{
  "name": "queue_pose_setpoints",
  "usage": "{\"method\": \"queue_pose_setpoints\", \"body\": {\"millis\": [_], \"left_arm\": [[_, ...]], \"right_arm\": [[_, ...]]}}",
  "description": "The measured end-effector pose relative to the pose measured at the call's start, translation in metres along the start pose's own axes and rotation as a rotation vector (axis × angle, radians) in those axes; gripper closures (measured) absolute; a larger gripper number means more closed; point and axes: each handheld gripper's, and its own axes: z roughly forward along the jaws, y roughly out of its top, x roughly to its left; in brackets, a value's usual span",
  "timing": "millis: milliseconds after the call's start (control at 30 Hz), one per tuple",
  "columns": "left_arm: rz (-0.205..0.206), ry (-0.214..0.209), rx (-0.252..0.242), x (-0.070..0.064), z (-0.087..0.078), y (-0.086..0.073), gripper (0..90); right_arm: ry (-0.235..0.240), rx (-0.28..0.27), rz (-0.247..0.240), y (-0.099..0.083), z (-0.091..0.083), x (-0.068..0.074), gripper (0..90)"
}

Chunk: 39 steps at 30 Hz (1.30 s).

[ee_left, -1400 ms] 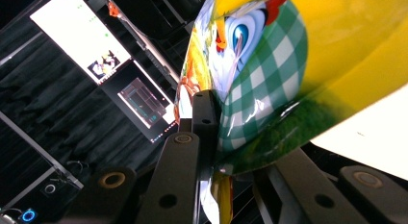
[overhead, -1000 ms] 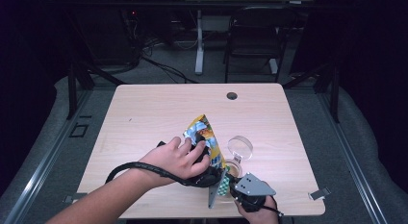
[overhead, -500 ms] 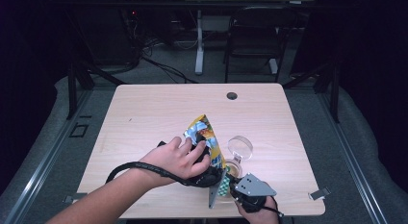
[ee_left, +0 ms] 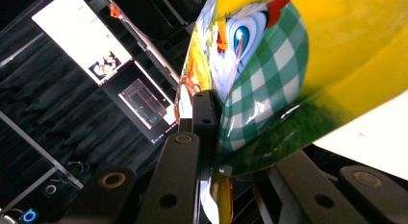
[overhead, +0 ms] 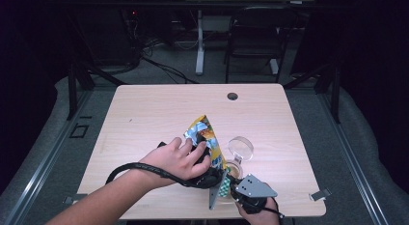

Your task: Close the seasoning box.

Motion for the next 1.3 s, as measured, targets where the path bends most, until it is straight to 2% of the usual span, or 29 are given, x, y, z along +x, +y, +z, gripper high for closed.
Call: {"method": "queue_pose_setpoints", "body": {"millis": [167,267,400,500,533,600,667,867,900,1000,1067,1167,1233,1267,1300], "left_arm": [[-0.029,0.005,-0.025,-0.0012,0.0012,-0.0005,83.6],[0.001,0.002,0.0,0.0008,-0.0005,-0.0002,83.6],[-0.029,0.006,-0.026,-0.001,0.0009,-0.0007,83.6],[0.001,0.002,-0.002,0.0008,-0.0004,-0.0003,83.6],[-0.029,0.004,-0.023,-0.0009,0.0009,-0.0005,83.6],[-0.026,0.006,-0.025,-0.0006,0.0008,-0.0003,83.6],[0.0,0.0,0.0,0.001,-0.0007,-0.0001,83.6],[-0.007,0.0,-0.005,0.0003,-0.0006,-0.0005,83.6],[-0.029,0.001,-0.022,-0.0011,0.0005,-0.0008,83.6],[-0.03,0.001,-0.024,-0.0016,0.0006,-0.0009,83.6],[-0.001,-0.001,-0.001,-0.0001,-0.0008,-0.0006,83.6],[-0.008,0.0,-0.006,-0.0003,-0.0007,-0.0007,83.6],[-0.037,0.003,-0.031,-0.0021,0.0007,-0.001,83.6],[-0.004,0.002,-0.005,0.0002,-0.001,-0.0006,83.6],[0.004,0.0,0.002,0.0005,-0.0014,-0.0005,83.6]], "right_arm": [[0.001,-0.001,0.002,0.0002,-0.0002,0.0,89.0],[0.0,-0.003,0.002,0.0002,-0.0004,0.0001,89.0],[-0.001,-0.005,0.002,0.0003,-0.0004,0.0002,89.0],[0.0,-0.004,0.002,0.0003,-0.0003,0.0001,89.0],[0.001,-0.005,0.003,0.0002,-0.0002,0.0001,89.0],[0.001,-0.003,0.002,0.0003,-0.0002,0.0,88.9],[0.001,-0.003,0.002,0.0002,-0.0002,0.0,89.0],[0.0,-0.002,0.0,0.0003,-0.0003,0.0,88.9],[0.0,-0.002,0.001,0.0003,-0.0003,0.0001,88.9],[0.0,-0.001,0.0,0.0004,-0.0002,0.0002,88.9],[0.0,0.0,-0.001,0.0003,0.0,0.0003,89.0],[-0.002,0.0,-0.004,0.0004,0.0,0.0004,89.0],[0.0,-0.002,-0.001,0.0004,0.0,0.0004,89.0],[0.0,-0.002,-0.001,0.0004,-0.0001,0.0004,89.0],[0.001,-0.001,0.0,0.0004,0.0,0.0003,88.9]]}}
